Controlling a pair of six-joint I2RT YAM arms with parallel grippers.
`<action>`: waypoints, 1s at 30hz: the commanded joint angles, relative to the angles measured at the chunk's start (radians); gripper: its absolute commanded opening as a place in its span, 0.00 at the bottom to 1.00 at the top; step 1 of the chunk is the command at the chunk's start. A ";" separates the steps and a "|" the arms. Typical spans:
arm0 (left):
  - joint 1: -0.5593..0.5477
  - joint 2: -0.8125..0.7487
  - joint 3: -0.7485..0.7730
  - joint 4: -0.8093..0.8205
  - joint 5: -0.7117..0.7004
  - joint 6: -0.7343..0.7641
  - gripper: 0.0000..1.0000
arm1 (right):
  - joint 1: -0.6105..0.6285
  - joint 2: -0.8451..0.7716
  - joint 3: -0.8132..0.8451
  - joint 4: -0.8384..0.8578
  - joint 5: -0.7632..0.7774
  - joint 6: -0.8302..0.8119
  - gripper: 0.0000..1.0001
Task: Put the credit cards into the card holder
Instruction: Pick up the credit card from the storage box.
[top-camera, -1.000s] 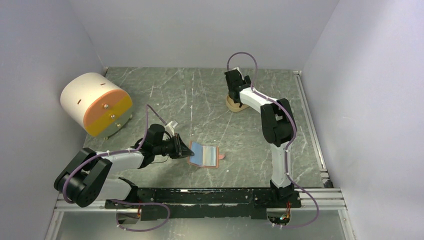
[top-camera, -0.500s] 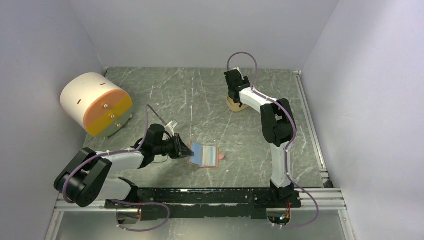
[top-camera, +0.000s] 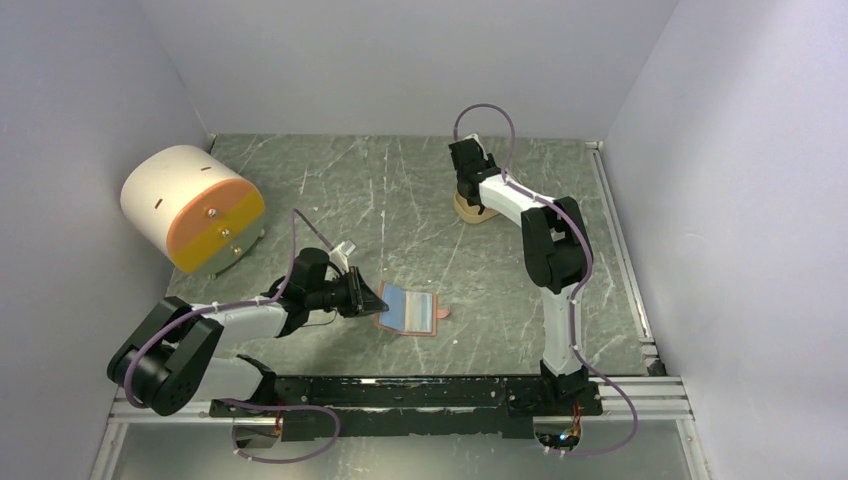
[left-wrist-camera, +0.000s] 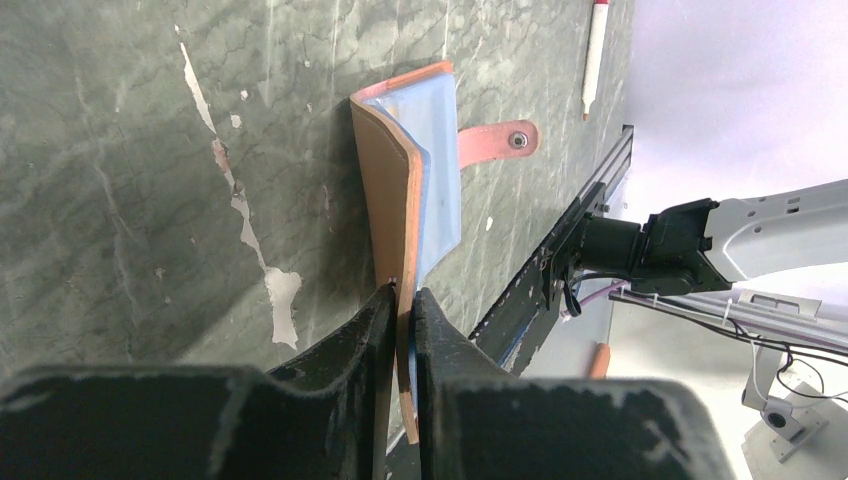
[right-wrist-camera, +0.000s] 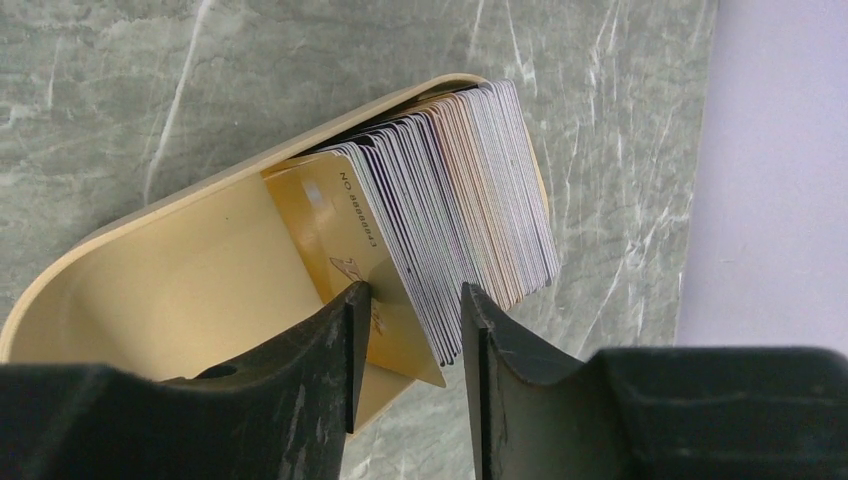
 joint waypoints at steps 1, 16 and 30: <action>-0.003 -0.012 -0.004 0.034 0.024 0.003 0.17 | -0.015 -0.037 0.041 -0.004 -0.003 -0.002 0.40; -0.005 -0.004 0.000 0.046 0.027 -0.003 0.18 | -0.017 -0.027 0.124 -0.143 -0.095 0.042 0.19; -0.006 -0.019 0.024 -0.046 -0.029 -0.026 0.14 | -0.009 -0.268 -0.017 -0.267 -0.379 0.195 0.00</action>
